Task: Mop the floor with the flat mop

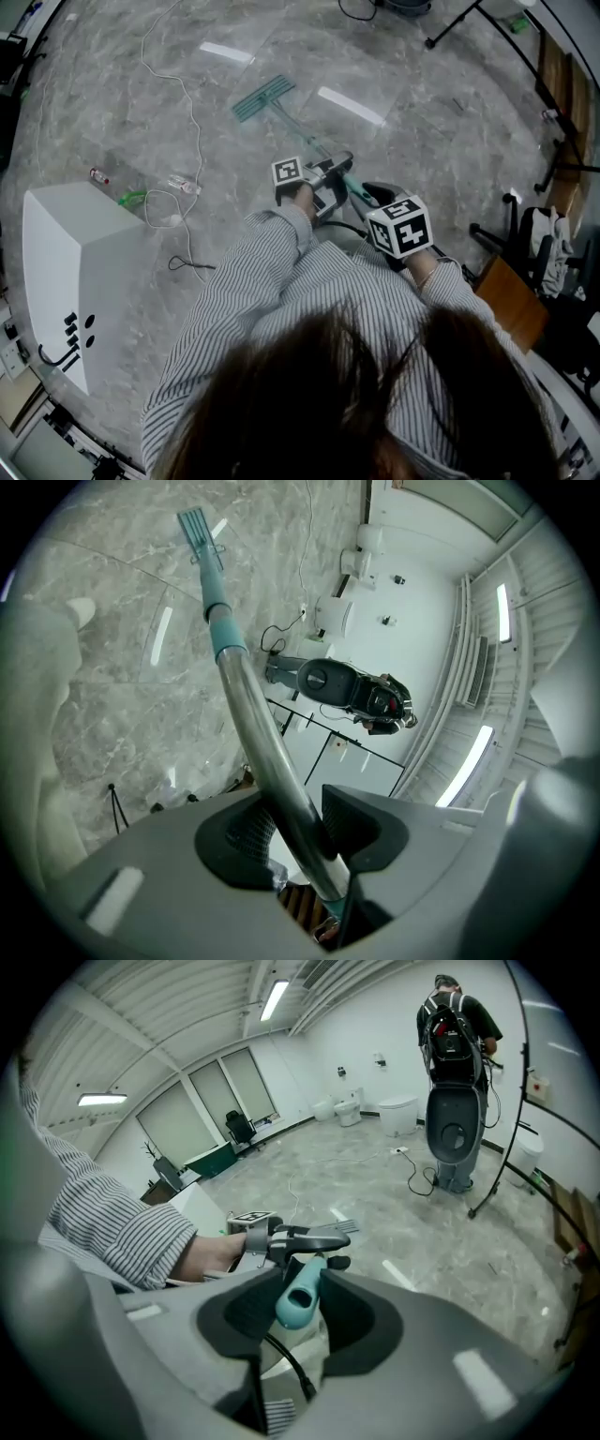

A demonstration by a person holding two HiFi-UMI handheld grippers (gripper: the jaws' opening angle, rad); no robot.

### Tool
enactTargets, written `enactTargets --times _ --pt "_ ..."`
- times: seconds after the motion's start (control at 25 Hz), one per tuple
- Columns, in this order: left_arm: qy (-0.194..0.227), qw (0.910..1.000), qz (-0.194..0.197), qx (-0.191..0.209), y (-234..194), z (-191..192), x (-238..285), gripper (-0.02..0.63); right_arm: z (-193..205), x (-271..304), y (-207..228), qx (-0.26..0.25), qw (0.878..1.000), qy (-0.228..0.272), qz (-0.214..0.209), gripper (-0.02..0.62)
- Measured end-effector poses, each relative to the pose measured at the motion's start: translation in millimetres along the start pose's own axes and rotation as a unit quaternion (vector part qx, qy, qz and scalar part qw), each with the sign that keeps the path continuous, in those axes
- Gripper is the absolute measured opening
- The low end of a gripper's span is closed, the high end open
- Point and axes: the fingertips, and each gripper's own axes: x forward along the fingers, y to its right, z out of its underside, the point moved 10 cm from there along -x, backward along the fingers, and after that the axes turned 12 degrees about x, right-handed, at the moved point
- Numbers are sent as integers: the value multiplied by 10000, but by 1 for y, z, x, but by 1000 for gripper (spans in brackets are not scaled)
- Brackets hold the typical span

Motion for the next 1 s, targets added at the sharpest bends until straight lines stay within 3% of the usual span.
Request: enactTargets --times 0.12,0.4,0.76,1.0 --pt "197 9998 87 24 2 -29 -4 149 -23 22 -8 -122 9999 -93 35 124" --pt "133 9998 -47 136 17 -132 -6 149 -99 90 -23 -145 9996 -253 51 124" --pt "20 9998 25 218 61 -306 -26 148 -235 196 -79 -138 9992 -322 216 124" --pt "393 9989 163 173 101 -417 -43 149 -335 259 -119 -250 9992 -310 41 132"
